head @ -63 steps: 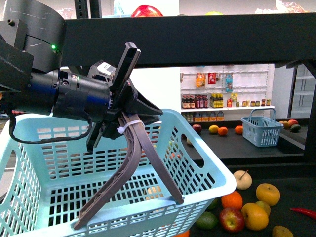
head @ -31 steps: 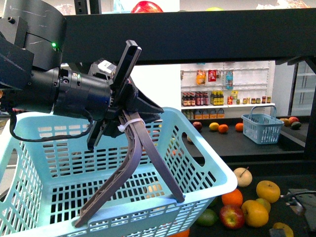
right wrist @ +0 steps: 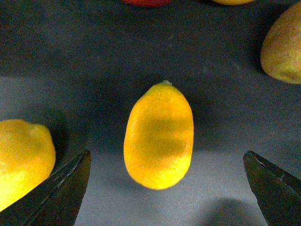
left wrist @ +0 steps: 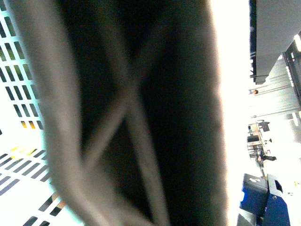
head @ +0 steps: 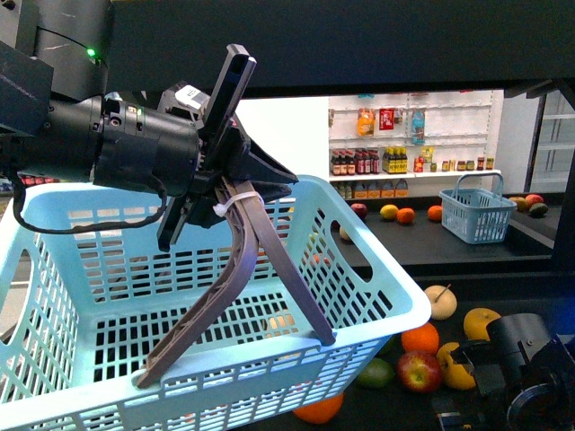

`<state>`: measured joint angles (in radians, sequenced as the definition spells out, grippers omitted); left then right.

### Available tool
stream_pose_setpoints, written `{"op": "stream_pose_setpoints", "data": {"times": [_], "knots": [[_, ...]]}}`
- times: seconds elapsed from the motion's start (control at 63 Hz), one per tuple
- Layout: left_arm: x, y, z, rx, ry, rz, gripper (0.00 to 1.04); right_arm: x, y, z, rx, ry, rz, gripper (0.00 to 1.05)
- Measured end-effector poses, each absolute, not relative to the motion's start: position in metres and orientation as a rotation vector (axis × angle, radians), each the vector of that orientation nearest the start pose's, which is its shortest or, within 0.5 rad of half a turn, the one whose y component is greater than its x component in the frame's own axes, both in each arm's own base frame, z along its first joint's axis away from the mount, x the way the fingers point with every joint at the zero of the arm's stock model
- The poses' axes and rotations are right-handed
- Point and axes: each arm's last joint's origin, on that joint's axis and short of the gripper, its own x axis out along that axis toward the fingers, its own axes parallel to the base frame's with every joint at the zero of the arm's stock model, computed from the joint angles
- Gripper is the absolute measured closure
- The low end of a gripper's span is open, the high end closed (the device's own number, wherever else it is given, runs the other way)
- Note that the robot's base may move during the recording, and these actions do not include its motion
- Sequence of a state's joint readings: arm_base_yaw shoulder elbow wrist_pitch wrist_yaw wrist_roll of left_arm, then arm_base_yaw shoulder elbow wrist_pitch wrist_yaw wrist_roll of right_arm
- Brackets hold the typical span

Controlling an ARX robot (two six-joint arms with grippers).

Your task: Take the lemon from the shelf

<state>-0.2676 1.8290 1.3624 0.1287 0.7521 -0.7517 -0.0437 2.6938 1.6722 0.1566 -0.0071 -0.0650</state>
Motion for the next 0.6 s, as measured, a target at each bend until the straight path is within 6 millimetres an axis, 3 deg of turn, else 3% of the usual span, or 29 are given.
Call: {"op": "stream_pose_setpoints", "data": {"times": [0.254, 0.603], "knots": [[0.397, -0.129, 0.273, -0.762, 0.708, -0.836, 0.93, 0.516, -0.022, -0.046, -0.019, 0.882, -0.021, 0.07], [0.397, -0.129, 0.273, -0.762, 0.708, -0.836, 0.93, 0.521, -0.015, -0.067, 0.004, 0.931, -0.014, 0.07]]}}
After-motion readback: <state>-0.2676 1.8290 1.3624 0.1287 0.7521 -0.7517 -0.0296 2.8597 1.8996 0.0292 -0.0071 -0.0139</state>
